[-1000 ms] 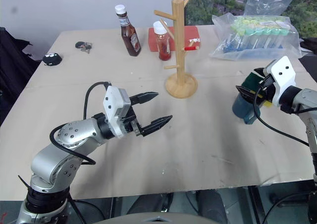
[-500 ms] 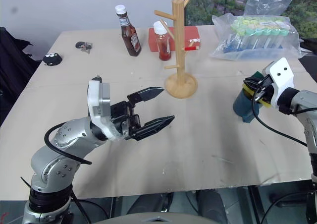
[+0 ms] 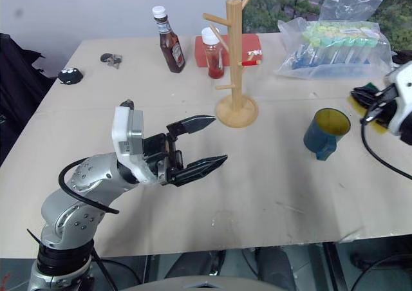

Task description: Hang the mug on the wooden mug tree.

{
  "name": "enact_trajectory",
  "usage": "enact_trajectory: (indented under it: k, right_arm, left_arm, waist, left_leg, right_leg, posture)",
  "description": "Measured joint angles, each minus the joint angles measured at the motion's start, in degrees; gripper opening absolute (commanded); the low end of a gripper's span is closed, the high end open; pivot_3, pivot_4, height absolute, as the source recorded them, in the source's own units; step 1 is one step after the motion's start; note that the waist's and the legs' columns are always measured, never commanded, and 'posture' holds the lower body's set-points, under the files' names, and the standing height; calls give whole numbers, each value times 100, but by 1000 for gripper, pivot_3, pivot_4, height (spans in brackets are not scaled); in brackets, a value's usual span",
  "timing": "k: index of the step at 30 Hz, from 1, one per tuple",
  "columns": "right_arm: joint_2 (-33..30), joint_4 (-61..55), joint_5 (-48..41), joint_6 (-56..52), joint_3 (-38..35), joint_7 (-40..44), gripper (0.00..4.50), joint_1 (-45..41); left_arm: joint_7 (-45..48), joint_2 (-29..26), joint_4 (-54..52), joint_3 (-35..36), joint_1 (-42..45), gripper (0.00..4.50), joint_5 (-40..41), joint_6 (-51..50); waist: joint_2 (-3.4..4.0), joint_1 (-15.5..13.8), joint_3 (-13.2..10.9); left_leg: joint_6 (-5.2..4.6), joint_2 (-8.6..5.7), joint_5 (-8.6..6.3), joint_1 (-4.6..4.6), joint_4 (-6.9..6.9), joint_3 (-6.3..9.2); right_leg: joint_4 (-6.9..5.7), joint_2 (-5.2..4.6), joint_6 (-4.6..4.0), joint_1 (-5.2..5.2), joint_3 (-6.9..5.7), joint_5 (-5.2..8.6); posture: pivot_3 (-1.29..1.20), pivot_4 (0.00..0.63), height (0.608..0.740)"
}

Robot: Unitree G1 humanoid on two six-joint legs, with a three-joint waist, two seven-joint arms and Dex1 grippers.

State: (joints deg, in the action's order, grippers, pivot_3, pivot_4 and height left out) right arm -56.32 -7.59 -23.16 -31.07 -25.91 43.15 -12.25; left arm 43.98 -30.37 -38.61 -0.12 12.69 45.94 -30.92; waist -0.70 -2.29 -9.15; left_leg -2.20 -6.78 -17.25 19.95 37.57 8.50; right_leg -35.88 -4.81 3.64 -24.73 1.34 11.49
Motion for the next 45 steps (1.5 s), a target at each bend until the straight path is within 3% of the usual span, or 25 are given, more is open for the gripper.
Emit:
enact_trajectory:
  k: [5,9,14,18,19,23,27,28,34,39,45]
  right_arm:
    - [41,199,270,50,-214,14,61,920]
    - [428,641,648,455,-152,-190,61,1442]
    - [506,940,916,1105,-93,-267,2223,1575]
    - [805,328,669,1018,-258,-370,4222,1664]
    - [890,-57,464,793,-313,-364,4482,1763]
    - [1144,-1560,-254,-351,-371,-513,4482,2221]
    - [1959,-2576,-473,-1289,108,-1428,4482,2267]
    - [2468,-2891,-463,-1612,453,-1964,4482,2244]
    - [3359,-3505,-49,-2102,1053,-3311,4482,2093]
    - [4018,-3523,330,-2108,1013,-4126,4482,1866]
    - [4387,-3517,653,-1994,1050,-4536,4482,1809]
  left_arm:
    - [264,-206,148,-229,63,4500,-206,-1]
    - [462,-276,291,-349,98,4500,-363,17]
    - [581,-283,355,-346,194,4500,-359,20]
    - [601,-282,396,-343,207,4500,-356,19]
    - [612,-282,403,-344,215,4500,-352,18]
    - [705,-287,538,-321,295,4500,-348,18]
    - [754,-275,632,-330,353,4500,-351,18]
    - [770,-271,641,-334,403,4500,-351,18]
    - [777,-250,658,-337,417,4500,-347,12]
    - [772,-240,658,-337,421,4500,-347,9]
    - [744,-172,658,-399,451,4500,-352,8]
  waist:
    - [2,21,0]
    - [5,28,2]
    - [8,60,1]
    - [8,87,1]
    - [8,90,1]
    - [0,68,3]
    - [-5,71,5]
    - [-5,66,5]
    - [-3,79,5]
    - [-2,105,6]
    - [1,150,6]
  left_leg:
    - [0,0,0,-6,0,-14]
    - [-1,3,1,-12,1,-24]
    - [0,11,1,-15,4,-29]
    - [1,22,1,-15,4,-27]
    - [1,23,0,-13,4,-24]
    - [1,25,0,-10,5,-13]
    - [2,25,0,-9,11,-17]
    - [2,25,0,-9,12,-19]
    - [2,23,0,-8,19,-16]
    - [3,24,0,-9,19,-16]
    - [3,25,0,-9,19,-17]
  right_leg:
    - [-1,1,2,0,16,-1]
    - [-2,9,5,3,28,-10]
    - [-2,21,3,4,35,-20]
    - [-2,27,1,4,33,-21]
    - [-1,27,0,4,32,-21]
    - [2,27,0,4,27,-21]
    - [1,28,0,3,28,-21]
    - [1,27,0,3,27,-22]
    - [0,36,1,2,25,-23]
    - [-1,58,0,1,26,-24]
    - [-1,61,-1,0,27,-25]
  posture:
    - [0,150,740]
    - [0,150,740]
    - [0,150,740]
    - [0,150,740]
    - [0,150,740]
    - [0,150,740]
    - [0,150,740]
    - [0,150,740]
    - [0,150,740]
    - [0,150,740]
    - [0,150,740]
